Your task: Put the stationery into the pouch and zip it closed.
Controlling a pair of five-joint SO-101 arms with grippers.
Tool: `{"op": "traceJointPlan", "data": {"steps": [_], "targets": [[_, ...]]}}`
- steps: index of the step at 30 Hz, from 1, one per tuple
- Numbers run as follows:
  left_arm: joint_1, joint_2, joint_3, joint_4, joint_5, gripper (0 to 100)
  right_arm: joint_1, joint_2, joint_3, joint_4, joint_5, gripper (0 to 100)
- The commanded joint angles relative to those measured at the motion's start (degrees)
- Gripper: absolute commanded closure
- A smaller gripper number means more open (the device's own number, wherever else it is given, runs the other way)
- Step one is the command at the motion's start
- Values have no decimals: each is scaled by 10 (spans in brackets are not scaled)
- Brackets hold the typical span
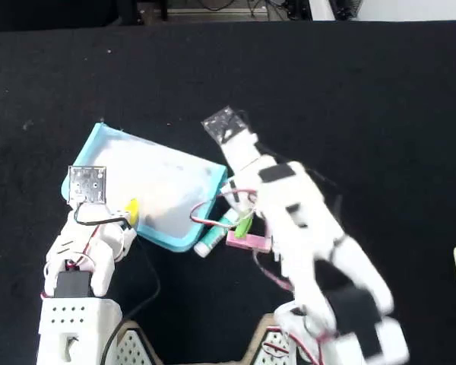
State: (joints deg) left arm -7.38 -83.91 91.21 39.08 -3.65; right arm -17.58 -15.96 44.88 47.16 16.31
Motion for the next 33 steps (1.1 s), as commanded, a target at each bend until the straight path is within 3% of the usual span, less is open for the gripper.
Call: {"op": "traceJointPlan", "data": {"steps": [1, 9, 13, 16, 22, 33], "targets": [[6, -7, -7, 4, 0, 784, 15, -137, 26, 15, -6, 988], [6, -9, -2, 4, 0, 784, 11, -291, 87, 22, -6, 987], [6, -11, 2, 4, -1, 784, 11, -304, 99, 62, 45, 986], [6, -11, 2, 3, -1, 784, 11, -298, 104, 62, 38, 973], [6, -11, 1, 3, -1, 784, 13, -242, 156, -51, -42, 773], [6, -11, 1, 1, -1, 784, -25, -66, 181, -234, -48, 797]]}}
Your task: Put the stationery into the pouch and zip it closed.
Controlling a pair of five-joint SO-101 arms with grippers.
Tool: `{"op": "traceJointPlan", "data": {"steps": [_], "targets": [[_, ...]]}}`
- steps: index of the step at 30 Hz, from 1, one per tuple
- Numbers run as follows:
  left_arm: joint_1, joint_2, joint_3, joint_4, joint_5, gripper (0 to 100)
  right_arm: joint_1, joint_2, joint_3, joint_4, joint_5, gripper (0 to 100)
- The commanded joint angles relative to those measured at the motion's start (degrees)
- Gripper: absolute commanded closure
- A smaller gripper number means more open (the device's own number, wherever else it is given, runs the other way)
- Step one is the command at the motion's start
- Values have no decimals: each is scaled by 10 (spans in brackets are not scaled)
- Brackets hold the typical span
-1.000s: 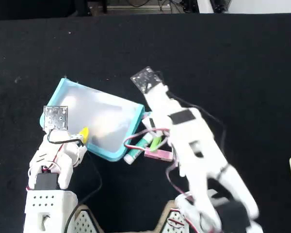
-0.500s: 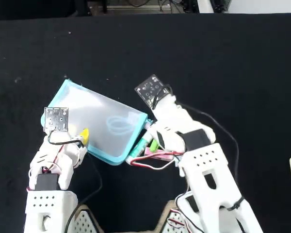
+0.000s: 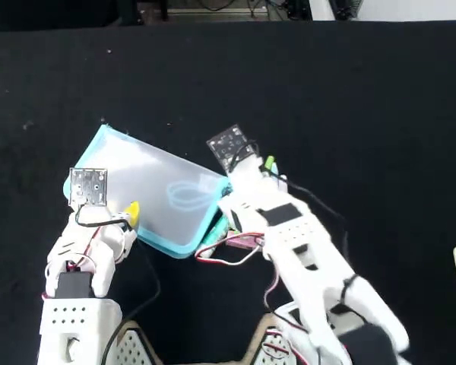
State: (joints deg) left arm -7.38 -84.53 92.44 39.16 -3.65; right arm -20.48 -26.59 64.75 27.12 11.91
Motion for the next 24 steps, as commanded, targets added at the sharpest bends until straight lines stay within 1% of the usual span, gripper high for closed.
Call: {"op": "traceJointPlan", "data": {"steps": [1, 5, 8, 13, 15, 18, 20, 24], "targets": [[6, -5, -11, 1, -1, 784, 7, 54, -26, -36, -4, 797], [6, -5, -11, 1, -1, 784, 8, 88, -48, -35, -4, 797], [6, -5, -11, 1, -1, 784, 6, 80, -46, -33, -4, 797], [6, -5, -11, 1, -1, 784, 5, 18, -45, 34, 0, 805], [6, -5, -11, 1, -1, 784, 5, -3, -45, 55, 0, 855], [6, -5, -11, 1, -1, 784, 8, -19, -37, 54, 1, 988], [6, -5, -11, 1, -1, 784, 11, -22, -36, 56, 1, 975], [6, -5, -11, 1, -1, 784, 47, -61, -34, 60, -4, 988]]}}
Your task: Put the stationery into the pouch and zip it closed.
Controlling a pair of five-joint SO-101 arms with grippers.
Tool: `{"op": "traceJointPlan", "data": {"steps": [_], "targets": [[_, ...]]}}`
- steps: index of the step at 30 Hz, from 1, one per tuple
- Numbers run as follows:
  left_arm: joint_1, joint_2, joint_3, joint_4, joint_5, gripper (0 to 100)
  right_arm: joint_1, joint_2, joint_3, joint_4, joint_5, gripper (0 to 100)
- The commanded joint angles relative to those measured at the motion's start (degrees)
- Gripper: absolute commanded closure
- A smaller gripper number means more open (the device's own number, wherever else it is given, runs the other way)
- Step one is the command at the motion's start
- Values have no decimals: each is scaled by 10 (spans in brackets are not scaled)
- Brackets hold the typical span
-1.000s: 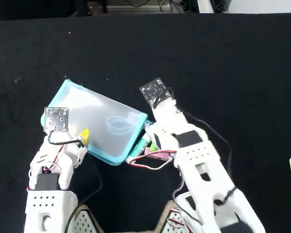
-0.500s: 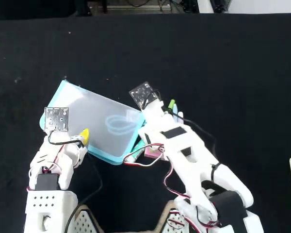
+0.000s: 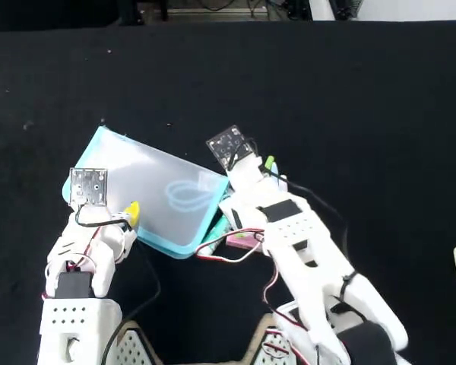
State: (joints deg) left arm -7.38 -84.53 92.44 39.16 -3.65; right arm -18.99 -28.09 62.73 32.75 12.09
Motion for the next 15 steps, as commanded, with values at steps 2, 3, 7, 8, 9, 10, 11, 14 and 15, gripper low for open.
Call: {"op": "traceJointPlan", "data": {"steps": [2, 3, 7, 8, 9, 10, 11, 14, 15], "targets": [[6, -5, -11, 1, -1, 784, 45, -84, -15, 28, -7, 988], [6, -5, -11, 0, -1, 784, 46, -104, -17, 45, -12, 987], [6, -5, -10, -2, -1, 784, 45, -175, -13, 91, -44, 942], [6, -5, -10, -2, -1, 784, 47, -188, -13, 105, -45, 909], [6, -5, -10, -2, -1, 784, 47, -198, -14, 118, -42, 872], [6, -5, -10, -2, -1, 784, 46, -205, -14, 130, -42, 834], [6, -5, -10, -2, -1, 784, 44, -211, -13, 142, -41, 802], [6, -5, -10, -2, -1, 784, 47, -217, -14, 164, -30, 775], [6, -5, -10, -2, -1, 784, 47, -218, -14, 167, -9, 782]]}}
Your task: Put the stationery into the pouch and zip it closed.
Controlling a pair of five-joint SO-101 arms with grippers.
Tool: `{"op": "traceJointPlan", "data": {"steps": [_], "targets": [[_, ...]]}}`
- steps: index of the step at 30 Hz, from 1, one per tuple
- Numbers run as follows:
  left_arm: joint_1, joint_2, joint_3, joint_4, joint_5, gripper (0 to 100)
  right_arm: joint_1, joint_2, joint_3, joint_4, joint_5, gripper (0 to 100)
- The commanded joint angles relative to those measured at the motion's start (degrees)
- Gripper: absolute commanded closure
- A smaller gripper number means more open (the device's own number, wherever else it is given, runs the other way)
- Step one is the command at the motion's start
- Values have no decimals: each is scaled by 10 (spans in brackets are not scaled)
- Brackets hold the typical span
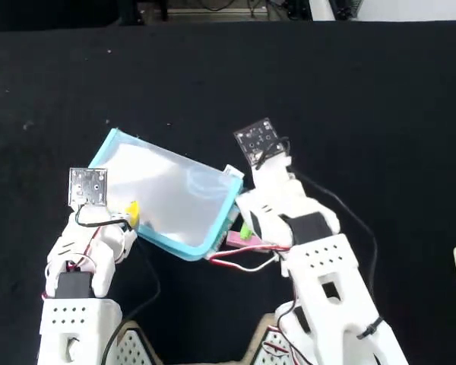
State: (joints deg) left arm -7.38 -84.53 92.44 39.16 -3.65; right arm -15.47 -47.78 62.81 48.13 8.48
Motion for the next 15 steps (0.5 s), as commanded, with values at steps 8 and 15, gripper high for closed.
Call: {"op": "traceJointPlan", "data": {"steps": [8, 15], "targets": [[6, -5, -10, -1, -1, 784, 9, -21, 28, 25, 196, 808], [6, -5, -10, -1, -1, 784, 8, -21, 117, -76, 278, 808]]}}
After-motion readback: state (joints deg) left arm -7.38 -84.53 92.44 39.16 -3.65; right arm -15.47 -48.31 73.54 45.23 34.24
